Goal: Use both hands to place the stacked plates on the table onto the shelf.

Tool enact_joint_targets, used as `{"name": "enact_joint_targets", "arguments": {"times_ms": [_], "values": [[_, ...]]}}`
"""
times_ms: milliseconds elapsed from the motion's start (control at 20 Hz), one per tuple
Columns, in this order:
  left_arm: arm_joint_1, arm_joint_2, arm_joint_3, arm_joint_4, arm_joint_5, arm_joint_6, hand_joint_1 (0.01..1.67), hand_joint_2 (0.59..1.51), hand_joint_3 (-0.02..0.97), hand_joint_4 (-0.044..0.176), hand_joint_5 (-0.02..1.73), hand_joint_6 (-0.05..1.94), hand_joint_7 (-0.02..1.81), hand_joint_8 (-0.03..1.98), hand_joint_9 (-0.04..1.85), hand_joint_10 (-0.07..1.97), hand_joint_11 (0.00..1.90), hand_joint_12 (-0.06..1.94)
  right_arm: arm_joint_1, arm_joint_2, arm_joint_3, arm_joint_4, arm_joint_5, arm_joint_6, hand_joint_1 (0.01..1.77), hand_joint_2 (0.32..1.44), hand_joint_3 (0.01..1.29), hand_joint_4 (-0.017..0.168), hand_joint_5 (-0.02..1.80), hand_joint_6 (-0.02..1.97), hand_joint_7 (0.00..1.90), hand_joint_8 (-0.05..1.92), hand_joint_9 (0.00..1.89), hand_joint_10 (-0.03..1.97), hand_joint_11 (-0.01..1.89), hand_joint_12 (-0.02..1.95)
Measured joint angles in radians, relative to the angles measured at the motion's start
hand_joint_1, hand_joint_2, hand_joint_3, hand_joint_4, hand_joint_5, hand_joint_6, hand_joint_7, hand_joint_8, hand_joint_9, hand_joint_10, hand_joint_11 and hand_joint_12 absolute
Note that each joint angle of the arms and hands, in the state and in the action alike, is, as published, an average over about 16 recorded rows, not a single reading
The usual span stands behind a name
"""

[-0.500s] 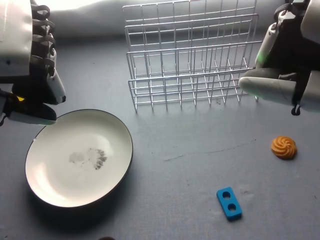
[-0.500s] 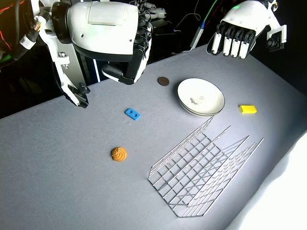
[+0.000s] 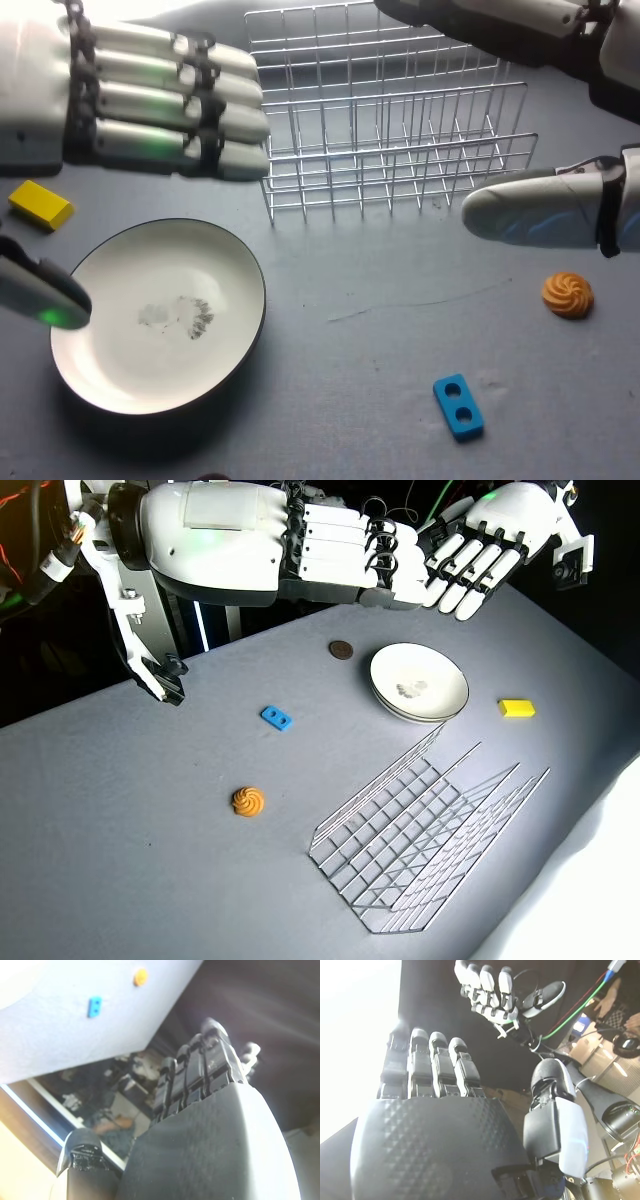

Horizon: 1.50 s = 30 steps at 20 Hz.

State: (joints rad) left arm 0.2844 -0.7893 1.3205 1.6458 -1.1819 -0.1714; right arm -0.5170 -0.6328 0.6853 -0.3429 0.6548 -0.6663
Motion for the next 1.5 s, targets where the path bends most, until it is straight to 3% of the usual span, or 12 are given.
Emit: {"name": "enact_joint_targets", "arguments": {"times_ms": [100, 250, 500, 800, 1100, 1500], "values": [[0.007, -0.006, 0.005, 0.014, -0.013, -0.005, 0.02, 1.085, 0.039, -0.004, 0.09, 0.05, 0.09, 0.05, 0.09, 0.05, 0.12, 0.05, -0.004, -0.001, 0.000, -0.001, 0.000, 0.000, 0.21, 1.10, 0.02, -0.002, 0.13, 0.13, 0.15, 0.12, 0.16, 0.12, 0.20, 0.09], [0.030, -0.019, 0.019, 0.034, -0.031, -0.003, 0.01, 1.093, 0.037, -0.001, 0.05, 0.00, 0.03, 0.00, 0.02, 0.01, 0.02, -0.01, -0.010, -0.003, 0.000, -0.001, -0.001, -0.005, 0.43, 1.07, 0.02, 0.001, 0.02, 0.02, 0.02, 0.01, 0.02, 0.01, 0.03, 0.00], [0.108, -0.051, 0.073, 0.049, -0.059, 0.032, 0.01, 1.099, 0.032, -0.002, 0.06, 0.00, 0.04, 0.00, 0.02, 0.01, 0.01, -0.01, -0.024, -0.010, 0.000, 0.000, -0.004, -0.029, 0.81, 1.01, 0.02, -0.001, 0.02, 0.02, 0.02, 0.01, 0.02, 0.01, 0.01, -0.01], [0.263, -0.101, 0.173, 0.011, -0.077, 0.120, 0.01, 1.102, 0.031, -0.002, 0.06, 0.00, 0.04, 0.00, 0.02, 0.01, 0.02, -0.01, -0.036, -0.018, 0.000, 0.001, -0.009, -0.064, 1.17, 0.97, 0.02, -0.001, 0.02, 0.02, 0.02, 0.01, 0.02, 0.01, 0.02, -0.01], [0.424, -0.142, 0.271, -0.049, -0.094, 0.211, 0.02, 1.104, 0.031, -0.002, 0.06, 0.00, 0.04, 0.00, 0.02, 0.01, 0.02, -0.01, -0.043, -0.024, 0.000, 0.002, -0.012, -0.093, 1.19, 1.00, 0.02, -0.001, 0.02, 0.02, 0.02, 0.01, 0.02, 0.01, 0.02, -0.01], [0.573, -0.182, 0.360, -0.109, -0.117, 0.275, 0.02, 1.109, 0.025, -0.002, 0.06, 0.00, 0.04, -0.01, 0.02, 0.01, 0.02, -0.01, -0.046, -0.026, 0.000, 0.002, -0.014, -0.097, 1.17, 1.02, 0.02, -0.001, 0.02, 0.02, 0.02, 0.01, 0.02, 0.01, 0.02, -0.01]]}}
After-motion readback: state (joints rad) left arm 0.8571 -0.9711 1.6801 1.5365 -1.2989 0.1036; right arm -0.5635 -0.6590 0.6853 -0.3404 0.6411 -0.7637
